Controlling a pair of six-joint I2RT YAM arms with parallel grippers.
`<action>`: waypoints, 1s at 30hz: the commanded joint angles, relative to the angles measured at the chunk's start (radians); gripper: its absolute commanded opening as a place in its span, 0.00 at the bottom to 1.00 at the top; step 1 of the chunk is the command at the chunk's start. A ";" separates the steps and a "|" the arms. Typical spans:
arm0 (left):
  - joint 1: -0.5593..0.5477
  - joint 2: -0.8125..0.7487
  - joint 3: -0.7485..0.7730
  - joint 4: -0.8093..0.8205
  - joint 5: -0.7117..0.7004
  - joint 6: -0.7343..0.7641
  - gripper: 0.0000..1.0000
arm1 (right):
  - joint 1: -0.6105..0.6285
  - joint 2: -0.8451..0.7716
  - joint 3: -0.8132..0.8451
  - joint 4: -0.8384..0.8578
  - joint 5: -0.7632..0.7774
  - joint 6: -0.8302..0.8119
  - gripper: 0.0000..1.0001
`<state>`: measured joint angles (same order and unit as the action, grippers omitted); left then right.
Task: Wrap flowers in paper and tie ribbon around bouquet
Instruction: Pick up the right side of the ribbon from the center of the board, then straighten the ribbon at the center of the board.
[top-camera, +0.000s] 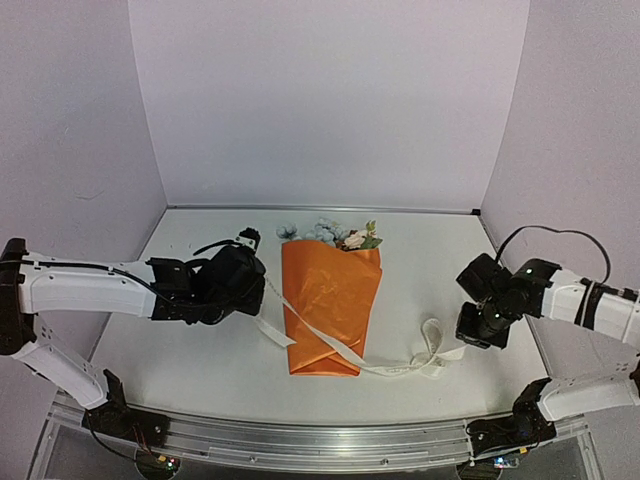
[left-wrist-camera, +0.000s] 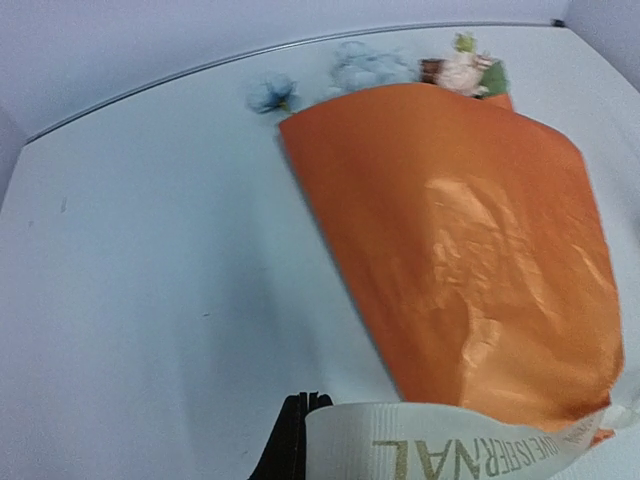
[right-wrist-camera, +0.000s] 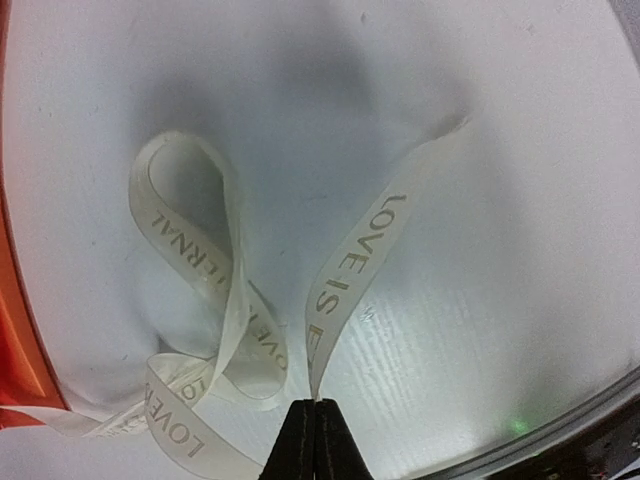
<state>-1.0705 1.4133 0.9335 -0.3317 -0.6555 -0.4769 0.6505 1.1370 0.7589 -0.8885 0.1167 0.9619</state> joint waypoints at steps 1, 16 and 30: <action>0.095 -0.064 0.046 -0.233 -0.189 -0.194 0.00 | -0.159 -0.071 0.114 -0.225 0.077 -0.162 0.00; 0.492 -0.233 -0.112 -0.309 -0.158 -0.354 0.00 | -0.556 -0.063 0.223 -0.333 0.085 -0.288 0.00; 0.698 -0.199 -0.162 -0.283 -0.152 -0.368 0.00 | -0.711 0.167 0.347 -0.274 0.071 -0.246 0.00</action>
<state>-0.4034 1.1949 0.7712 -0.6290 -0.7789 -0.8207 -0.0372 1.2262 1.0204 -1.2018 0.1603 0.6884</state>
